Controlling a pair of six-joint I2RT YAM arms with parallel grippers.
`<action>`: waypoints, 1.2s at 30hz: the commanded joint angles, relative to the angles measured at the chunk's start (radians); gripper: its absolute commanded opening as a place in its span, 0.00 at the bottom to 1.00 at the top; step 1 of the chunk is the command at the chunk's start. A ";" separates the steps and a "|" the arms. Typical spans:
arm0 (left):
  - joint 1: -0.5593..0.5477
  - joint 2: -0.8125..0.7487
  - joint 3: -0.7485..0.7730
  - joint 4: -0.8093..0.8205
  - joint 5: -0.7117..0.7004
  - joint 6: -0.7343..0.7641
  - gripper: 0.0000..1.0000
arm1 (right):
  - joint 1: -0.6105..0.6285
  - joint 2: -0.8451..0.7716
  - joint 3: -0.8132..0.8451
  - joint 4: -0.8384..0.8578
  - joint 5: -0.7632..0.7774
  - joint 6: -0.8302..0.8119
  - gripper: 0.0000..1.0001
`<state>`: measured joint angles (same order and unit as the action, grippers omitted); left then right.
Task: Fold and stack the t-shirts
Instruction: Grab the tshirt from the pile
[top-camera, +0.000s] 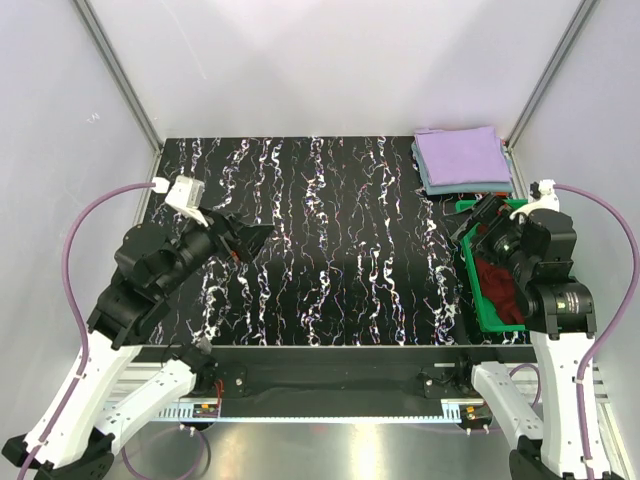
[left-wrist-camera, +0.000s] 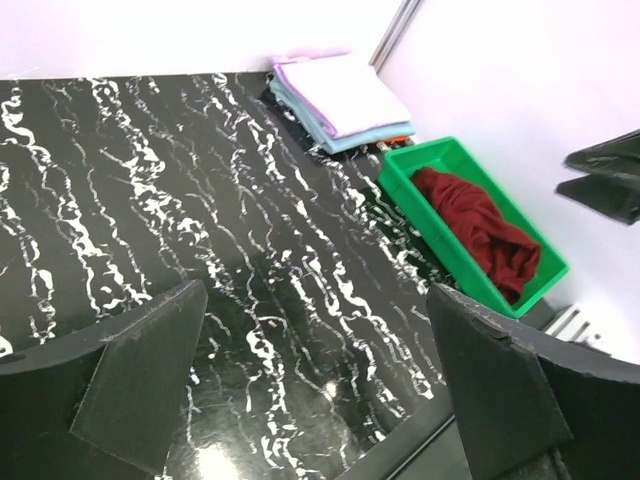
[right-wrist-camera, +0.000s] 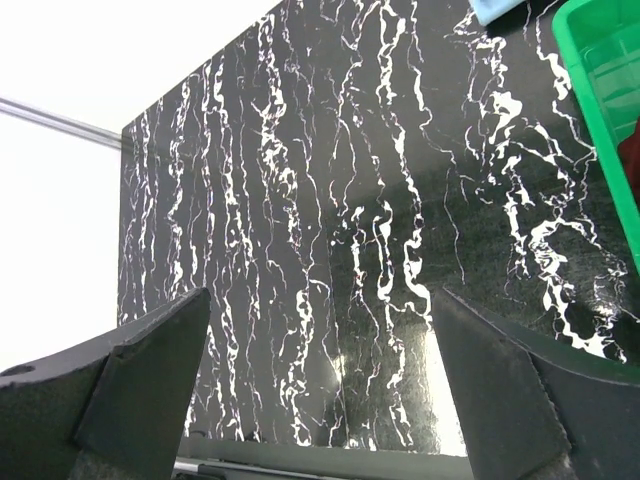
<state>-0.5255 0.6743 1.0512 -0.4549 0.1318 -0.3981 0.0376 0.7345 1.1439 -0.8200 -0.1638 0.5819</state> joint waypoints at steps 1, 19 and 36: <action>-0.005 -0.004 -0.013 0.035 -0.017 0.056 0.99 | 0.005 -0.001 0.001 0.013 0.039 -0.002 0.99; -0.004 0.002 -0.229 0.032 -0.106 0.159 0.99 | -0.382 0.428 -0.081 0.038 0.395 0.082 0.86; -0.004 -0.001 -0.227 0.002 -0.129 0.163 0.99 | -0.475 0.695 -0.046 0.286 0.271 0.115 0.10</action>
<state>-0.5255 0.6830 0.8158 -0.4789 0.0216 -0.2504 -0.4335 1.4826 1.0145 -0.5758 0.1516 0.7128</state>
